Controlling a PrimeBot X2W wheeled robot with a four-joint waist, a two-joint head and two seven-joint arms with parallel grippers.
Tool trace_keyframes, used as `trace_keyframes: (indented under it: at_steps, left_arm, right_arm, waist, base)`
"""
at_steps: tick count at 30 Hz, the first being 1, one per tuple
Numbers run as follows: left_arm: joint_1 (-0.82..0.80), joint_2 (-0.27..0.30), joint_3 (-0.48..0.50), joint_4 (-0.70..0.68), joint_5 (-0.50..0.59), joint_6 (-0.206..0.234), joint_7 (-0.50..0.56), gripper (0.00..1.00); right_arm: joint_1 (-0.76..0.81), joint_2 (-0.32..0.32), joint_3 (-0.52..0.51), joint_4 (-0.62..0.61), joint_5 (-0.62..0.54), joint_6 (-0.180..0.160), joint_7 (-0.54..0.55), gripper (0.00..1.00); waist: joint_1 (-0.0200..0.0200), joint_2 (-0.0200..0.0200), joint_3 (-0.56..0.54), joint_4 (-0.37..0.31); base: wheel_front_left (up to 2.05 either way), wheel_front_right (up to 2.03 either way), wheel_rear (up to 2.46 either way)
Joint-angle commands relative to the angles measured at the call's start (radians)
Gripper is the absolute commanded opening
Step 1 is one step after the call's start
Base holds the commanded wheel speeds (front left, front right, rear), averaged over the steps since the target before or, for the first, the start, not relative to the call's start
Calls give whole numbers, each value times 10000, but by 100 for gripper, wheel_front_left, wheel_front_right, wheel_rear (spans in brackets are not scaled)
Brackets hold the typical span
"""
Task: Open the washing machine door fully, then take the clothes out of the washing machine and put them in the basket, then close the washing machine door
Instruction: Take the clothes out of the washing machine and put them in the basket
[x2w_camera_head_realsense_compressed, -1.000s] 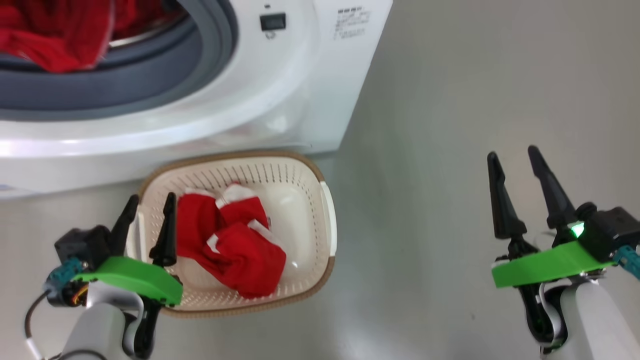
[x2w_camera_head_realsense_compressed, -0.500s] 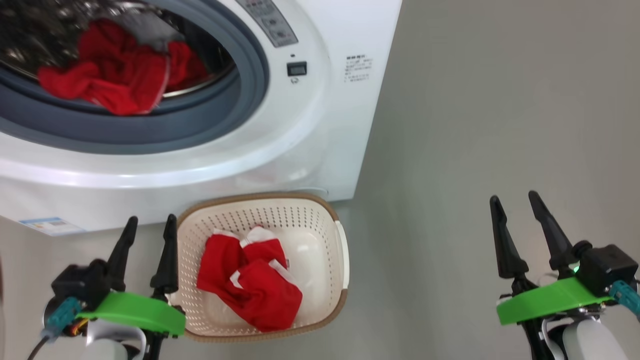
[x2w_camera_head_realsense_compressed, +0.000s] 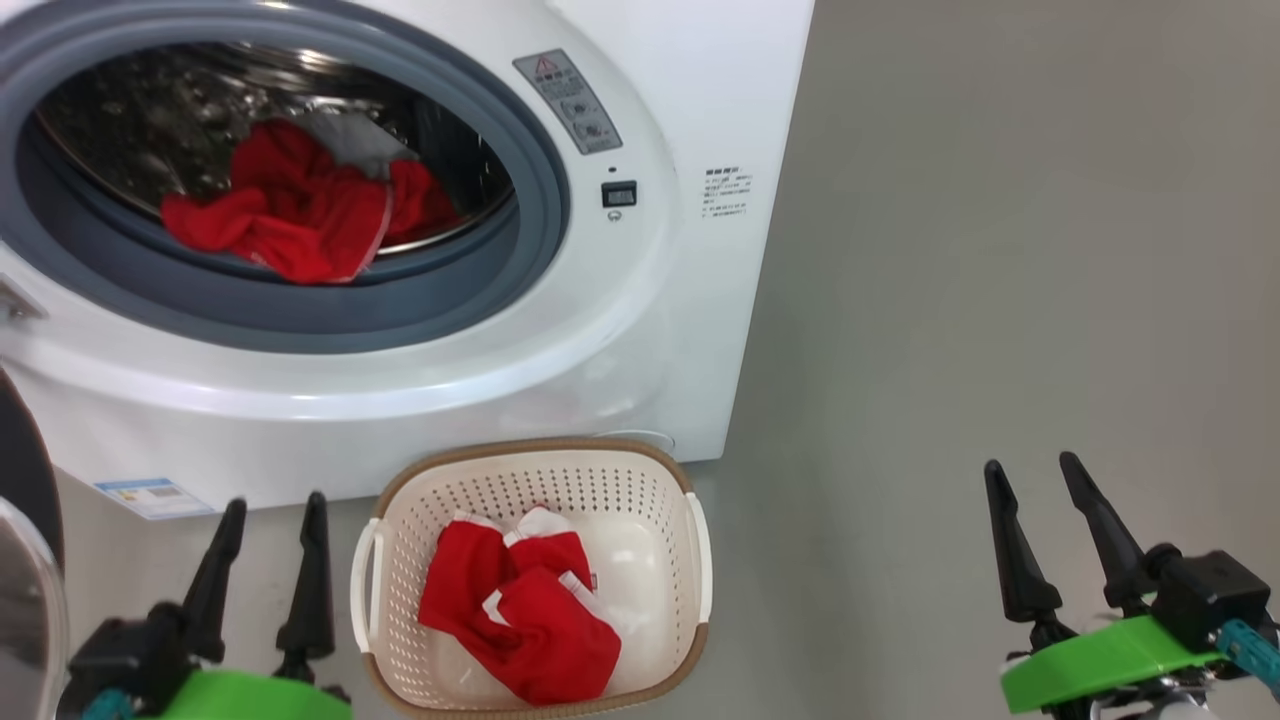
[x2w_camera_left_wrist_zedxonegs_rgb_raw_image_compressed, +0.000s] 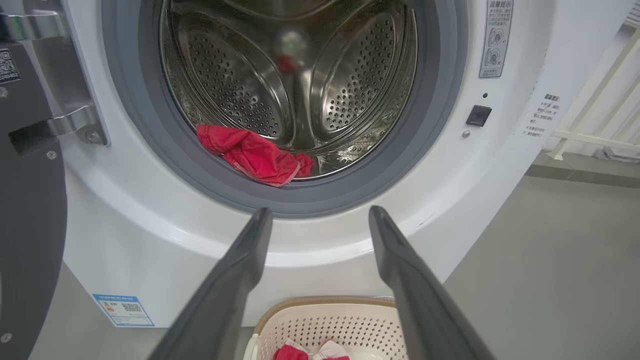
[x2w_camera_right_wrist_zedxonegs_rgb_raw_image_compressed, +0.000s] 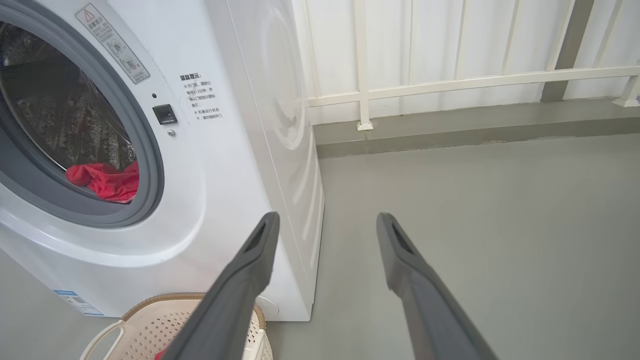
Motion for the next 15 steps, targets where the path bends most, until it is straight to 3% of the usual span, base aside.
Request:
trace_keyframes:
  at_steps: [1,15]
  left_arm:
    - [84,145,402,-318,95,15,-53,100]
    - [832,-62,742,-818,115,15,-53,100]
  right_arm:
    - [39,-81,196,-268,-54,46,-63,100]
    - [368,-81,-19,-363,-20,46,-63,100]
  waist:
    - [0,-1,-101,-6]
    - [0,-1,-218,-80]
  base:
    - [0,0,0]
    - [0,0,0]
